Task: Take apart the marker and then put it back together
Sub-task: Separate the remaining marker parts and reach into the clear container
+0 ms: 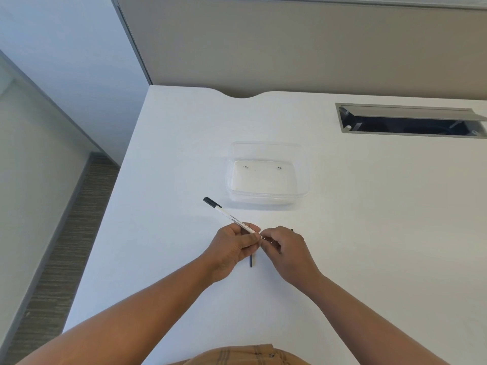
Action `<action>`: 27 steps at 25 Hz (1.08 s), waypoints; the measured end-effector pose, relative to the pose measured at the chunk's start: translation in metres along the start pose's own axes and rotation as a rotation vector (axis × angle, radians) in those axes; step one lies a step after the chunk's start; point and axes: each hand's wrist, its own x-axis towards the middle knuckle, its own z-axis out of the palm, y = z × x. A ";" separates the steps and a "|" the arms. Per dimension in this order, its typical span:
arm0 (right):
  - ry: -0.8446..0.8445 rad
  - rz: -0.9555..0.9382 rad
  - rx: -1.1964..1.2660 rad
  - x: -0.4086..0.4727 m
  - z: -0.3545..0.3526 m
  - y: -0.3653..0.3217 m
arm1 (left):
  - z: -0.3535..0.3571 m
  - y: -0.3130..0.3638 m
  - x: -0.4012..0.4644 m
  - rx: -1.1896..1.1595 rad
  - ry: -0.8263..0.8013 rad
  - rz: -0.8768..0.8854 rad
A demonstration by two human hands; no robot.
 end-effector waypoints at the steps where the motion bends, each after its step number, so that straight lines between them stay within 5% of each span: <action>1: -0.008 -0.013 -0.001 0.000 -0.001 0.001 | 0.000 0.002 -0.003 0.042 -0.003 -0.005; 5: 0.015 -0.016 -0.082 0.000 -0.001 0.006 | 0.002 0.010 -0.015 0.830 0.087 0.111; 8: 0.024 -0.032 -0.163 0.002 -0.001 0.010 | 0.000 0.013 -0.017 1.533 0.217 0.733; 10: 0.011 -0.051 -0.197 0.003 -0.001 0.009 | -0.008 0.014 -0.008 1.762 0.200 1.003; 27: -0.102 -0.089 -0.217 0.006 -0.008 0.005 | -0.029 -0.002 0.009 1.766 0.084 0.918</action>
